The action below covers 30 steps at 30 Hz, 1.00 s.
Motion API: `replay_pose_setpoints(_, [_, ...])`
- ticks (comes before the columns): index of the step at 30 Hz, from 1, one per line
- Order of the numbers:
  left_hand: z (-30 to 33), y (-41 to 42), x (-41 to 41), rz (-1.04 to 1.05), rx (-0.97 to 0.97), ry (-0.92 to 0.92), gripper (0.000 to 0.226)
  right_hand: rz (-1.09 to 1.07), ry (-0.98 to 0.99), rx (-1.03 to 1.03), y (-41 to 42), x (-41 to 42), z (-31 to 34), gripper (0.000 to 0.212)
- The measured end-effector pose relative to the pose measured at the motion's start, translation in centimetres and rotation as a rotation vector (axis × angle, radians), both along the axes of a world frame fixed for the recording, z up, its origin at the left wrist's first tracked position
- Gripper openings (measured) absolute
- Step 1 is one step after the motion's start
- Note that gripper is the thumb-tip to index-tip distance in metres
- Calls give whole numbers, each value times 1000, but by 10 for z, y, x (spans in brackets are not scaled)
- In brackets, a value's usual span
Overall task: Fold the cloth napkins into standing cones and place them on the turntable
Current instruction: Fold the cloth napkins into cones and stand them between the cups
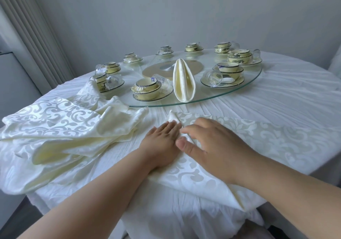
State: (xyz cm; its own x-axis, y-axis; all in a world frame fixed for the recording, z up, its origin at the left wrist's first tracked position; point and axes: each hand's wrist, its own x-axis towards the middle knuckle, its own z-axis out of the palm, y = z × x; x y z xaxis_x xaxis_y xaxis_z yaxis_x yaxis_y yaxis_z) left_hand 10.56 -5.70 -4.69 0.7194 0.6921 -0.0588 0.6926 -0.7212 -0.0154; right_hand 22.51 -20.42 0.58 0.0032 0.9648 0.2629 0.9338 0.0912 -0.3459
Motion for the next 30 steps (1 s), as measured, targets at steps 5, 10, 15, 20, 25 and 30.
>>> replay_pose_setpoints(5, [0, -1, 2, 25, -20, -76, 59, 350, 35, -192, -12, 10, -26, 91])
replay_pose_setpoints(10, [-1, -1, 3, 38, -31, -98, 59, 570, -362, -308, -28, 25, -45, 85])
replay_pose_setpoints(15, [-1, 0, 2, 48, -36, -113, 60, 513, -377, -248, -44, 37, -55, 74])
replay_pose_setpoints(20, [-3, 0, 3, 47, -24, -103, 67, 598, -99, -292, -39, 37, -53, 86])
replay_pose_setpoints(25, [0, -1, 3, 58, -62, -64, 86, 277, 345, -253, -43, 56, -26, 78])
replay_pose_setpoints(30, [4, -3, 4, 49, -87, -35, 91, -285, 153, -67, -19, 120, -16, 33])
